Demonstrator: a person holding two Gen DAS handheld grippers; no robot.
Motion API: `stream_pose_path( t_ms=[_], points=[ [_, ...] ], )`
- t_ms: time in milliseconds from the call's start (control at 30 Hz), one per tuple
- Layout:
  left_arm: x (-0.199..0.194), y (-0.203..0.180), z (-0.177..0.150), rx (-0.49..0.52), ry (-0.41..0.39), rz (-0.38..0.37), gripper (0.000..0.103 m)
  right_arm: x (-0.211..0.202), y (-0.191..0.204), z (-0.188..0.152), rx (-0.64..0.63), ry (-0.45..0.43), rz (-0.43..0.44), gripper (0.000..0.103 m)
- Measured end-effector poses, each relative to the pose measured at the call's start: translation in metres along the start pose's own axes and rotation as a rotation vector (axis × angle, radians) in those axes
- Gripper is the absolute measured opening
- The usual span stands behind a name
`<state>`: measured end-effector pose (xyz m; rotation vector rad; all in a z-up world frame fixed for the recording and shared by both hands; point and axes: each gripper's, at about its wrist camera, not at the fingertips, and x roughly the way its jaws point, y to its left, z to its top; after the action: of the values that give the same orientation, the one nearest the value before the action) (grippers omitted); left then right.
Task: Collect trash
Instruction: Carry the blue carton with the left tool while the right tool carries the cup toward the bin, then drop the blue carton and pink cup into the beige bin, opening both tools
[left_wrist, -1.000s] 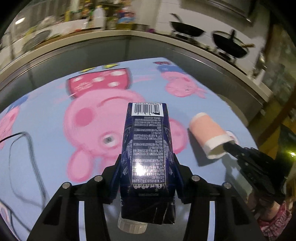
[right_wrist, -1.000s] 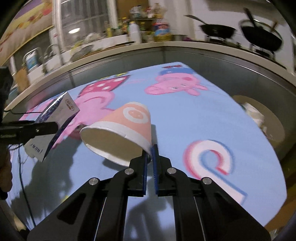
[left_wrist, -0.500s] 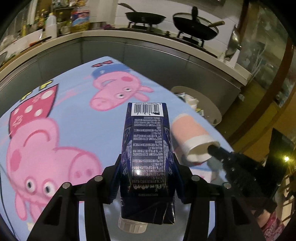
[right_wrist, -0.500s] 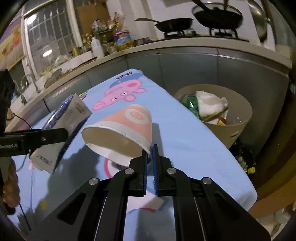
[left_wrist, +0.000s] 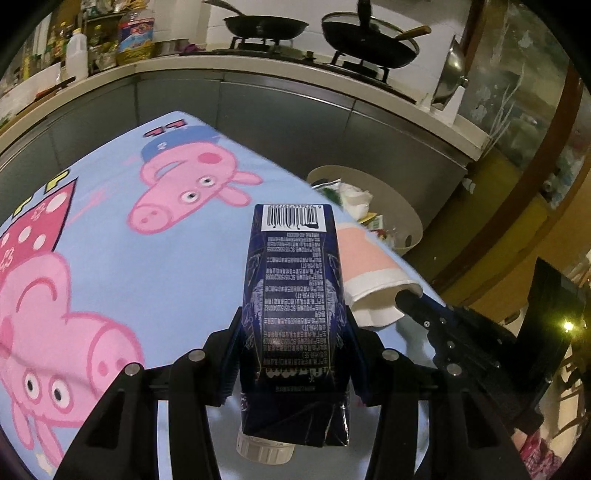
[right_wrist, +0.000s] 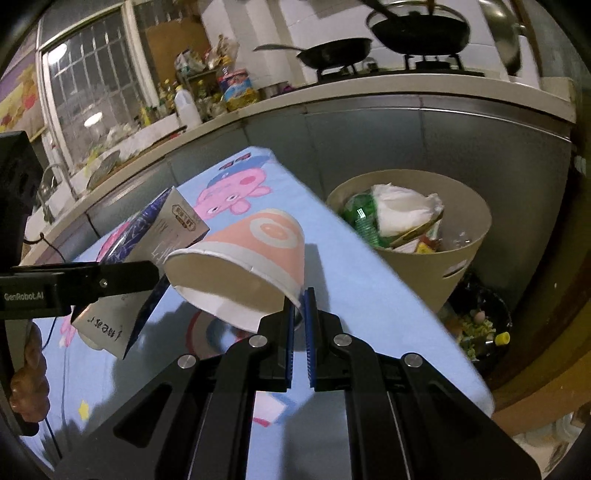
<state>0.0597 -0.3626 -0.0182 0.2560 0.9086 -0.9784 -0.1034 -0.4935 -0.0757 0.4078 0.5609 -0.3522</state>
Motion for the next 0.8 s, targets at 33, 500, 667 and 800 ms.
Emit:
stream_pose_path(
  t_ms=[33,500,667,800],
  points=[
    [0.002,-0.004,0.003,0.006,0.000,-0.004,0.049,-0.002,-0.007,0.002,0.010,-0.012,-0.006,0.005],
    [0.093,-0.090,0.123,0.052,0.002,-0.144,0.049,0.026,-0.141,0.080,0.236,-0.067,-0.095,0.005],
    [0.137,-0.096,0.145,0.050,0.041,-0.125,0.051,0.052,-0.158,0.090,0.240,-0.019,-0.140,0.011],
    [0.153,-0.086,0.151,0.005,0.048,-0.136,0.084,0.063,-0.160,0.092,0.217,0.007,-0.174,0.041]
  ],
)
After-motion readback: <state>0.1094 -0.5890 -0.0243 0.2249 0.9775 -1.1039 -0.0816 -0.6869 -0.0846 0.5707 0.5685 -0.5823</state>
